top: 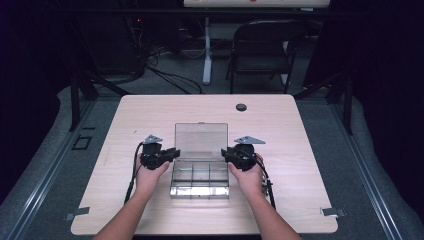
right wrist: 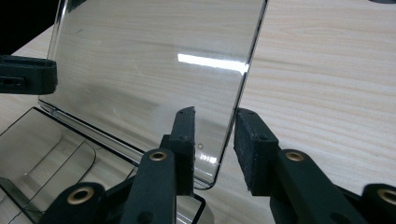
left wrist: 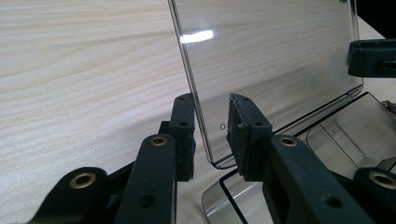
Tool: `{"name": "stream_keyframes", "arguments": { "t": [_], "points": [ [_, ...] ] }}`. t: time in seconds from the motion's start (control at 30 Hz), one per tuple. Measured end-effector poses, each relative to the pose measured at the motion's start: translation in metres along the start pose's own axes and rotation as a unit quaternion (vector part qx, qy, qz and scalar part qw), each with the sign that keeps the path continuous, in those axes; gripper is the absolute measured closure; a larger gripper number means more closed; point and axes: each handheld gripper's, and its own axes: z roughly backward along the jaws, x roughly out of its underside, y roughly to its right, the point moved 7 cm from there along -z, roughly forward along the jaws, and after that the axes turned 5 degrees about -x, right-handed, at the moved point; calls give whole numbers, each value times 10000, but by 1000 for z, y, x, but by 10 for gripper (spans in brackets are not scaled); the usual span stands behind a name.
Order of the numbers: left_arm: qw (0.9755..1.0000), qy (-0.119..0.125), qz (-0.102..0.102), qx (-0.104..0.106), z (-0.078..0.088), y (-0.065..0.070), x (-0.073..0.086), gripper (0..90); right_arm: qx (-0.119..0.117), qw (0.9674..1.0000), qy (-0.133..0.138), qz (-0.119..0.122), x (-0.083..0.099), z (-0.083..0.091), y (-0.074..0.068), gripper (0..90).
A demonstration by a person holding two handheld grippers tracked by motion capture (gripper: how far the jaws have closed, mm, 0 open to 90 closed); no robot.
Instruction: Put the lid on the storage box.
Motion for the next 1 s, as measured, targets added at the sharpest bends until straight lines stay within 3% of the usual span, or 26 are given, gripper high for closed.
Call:
{"name": "stream_keyframes", "arguments": {
  "t": [0.4,0.57,1.0],
  "points": [
    [9988,-98,388,294,-2,-3,1,723,-156,9994,-36,-315,1,-1,2,697],
    [9967,-155,667,438,-4,-5,1,721,-205,9985,-85,-509,2,-2,4,696],
    [9926,-233,1000,651,-6,-8,3,717,-283,9962,-149,-808,3,-3,7,695]
  ]
}}
